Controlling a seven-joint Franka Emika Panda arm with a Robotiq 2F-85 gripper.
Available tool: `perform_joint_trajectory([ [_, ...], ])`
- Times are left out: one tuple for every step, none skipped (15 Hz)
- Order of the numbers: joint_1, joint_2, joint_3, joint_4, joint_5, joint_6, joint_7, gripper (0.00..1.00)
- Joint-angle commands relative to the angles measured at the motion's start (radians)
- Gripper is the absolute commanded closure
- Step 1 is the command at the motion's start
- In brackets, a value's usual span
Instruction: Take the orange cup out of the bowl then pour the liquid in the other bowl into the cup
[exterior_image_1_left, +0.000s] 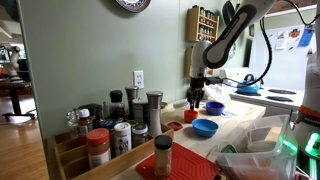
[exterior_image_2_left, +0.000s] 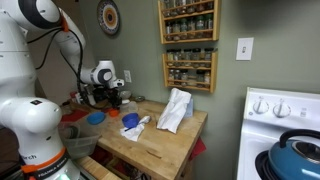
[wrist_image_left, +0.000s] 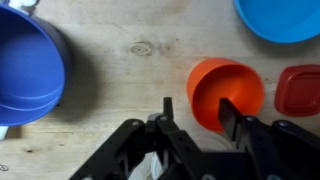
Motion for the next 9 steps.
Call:
perform_joint_trajectory([
  [-0.020,-0.099,0.027,-0.040,0.186,-0.118,-0.241,0.19],
  [-0.019,-0.114,0.022,-0.041,0.237,-0.153,-0.312,0.12],
  [-0.012,-0.122,0.021,-0.044,0.279,-0.199,-0.389,0.03],
  [-0.011,-0.135,0.012,-0.047,0.317,-0.245,-0.465,0.00],
  [-0.006,-0.142,0.010,-0.055,0.339,-0.283,-0.523,0.00],
  [-0.003,-0.147,0.007,-0.056,0.351,-0.332,-0.574,0.00],
  [-0.001,-0.146,0.006,-0.060,0.351,-0.370,-0.605,0.00],
  [-0.001,-0.143,0.006,-0.062,0.341,-0.400,-0.619,0.00],
  [0.000,-0.133,0.009,-0.064,0.335,-0.412,-0.615,0.00],
])
